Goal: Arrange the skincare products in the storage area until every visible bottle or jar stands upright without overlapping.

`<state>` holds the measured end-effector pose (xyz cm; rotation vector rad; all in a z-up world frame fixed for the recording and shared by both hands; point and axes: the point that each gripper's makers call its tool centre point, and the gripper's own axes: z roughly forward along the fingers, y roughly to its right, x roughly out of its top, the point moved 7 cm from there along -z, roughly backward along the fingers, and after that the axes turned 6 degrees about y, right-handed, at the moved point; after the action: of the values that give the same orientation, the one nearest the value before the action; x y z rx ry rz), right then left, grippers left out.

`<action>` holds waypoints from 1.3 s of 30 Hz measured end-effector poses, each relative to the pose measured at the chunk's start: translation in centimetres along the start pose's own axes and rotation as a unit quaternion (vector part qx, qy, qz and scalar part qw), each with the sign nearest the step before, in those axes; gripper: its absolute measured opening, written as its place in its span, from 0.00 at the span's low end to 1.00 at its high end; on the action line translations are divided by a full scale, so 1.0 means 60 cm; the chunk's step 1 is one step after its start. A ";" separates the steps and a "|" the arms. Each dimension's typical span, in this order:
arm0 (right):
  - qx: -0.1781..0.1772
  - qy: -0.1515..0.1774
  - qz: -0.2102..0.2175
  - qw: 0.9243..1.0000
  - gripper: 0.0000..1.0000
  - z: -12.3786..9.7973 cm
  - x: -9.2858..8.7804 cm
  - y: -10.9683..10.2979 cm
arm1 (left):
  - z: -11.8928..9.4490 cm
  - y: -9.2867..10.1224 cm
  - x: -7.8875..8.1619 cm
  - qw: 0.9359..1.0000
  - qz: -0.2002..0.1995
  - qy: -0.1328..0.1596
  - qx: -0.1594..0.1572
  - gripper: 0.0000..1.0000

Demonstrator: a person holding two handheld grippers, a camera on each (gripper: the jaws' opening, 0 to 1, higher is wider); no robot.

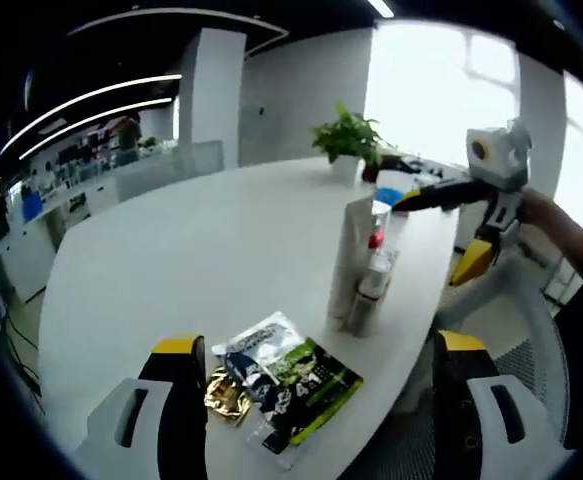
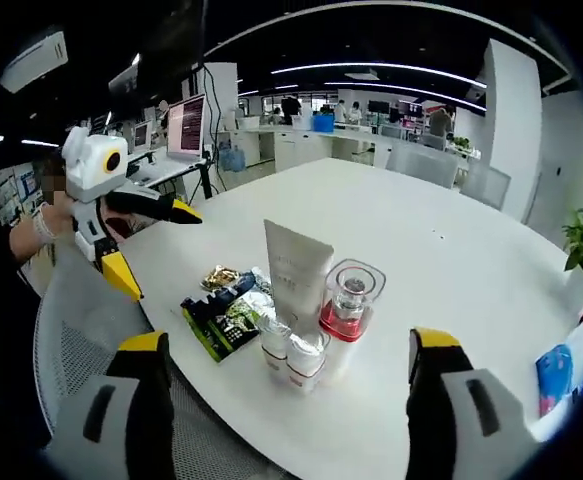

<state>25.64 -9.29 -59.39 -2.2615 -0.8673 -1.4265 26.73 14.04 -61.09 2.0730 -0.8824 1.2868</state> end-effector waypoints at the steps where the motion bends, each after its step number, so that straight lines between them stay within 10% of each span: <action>1: 0.001 0.001 -0.002 1.000 0.99 0.000 0.001 -0.001 | -0.003 0.002 -0.001 1.000 0.002 0.000 0.001 0.93; 27: 0.032 0.037 -0.064 0.997 0.99 -0.008 0.048 -0.037 | -0.052 0.004 0.003 0.999 0.001 0.027 0.029 0.97; 39: 0.066 0.065 -0.078 0.993 0.71 -0.008 0.075 -0.070 | -0.049 -0.006 -0.007 1.000 -0.004 0.019 0.025 0.97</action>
<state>24.01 -4.96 -55.35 -2.0195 -1.0816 -1.5154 25.25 16.52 -60.33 2.0804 -0.8330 1.3522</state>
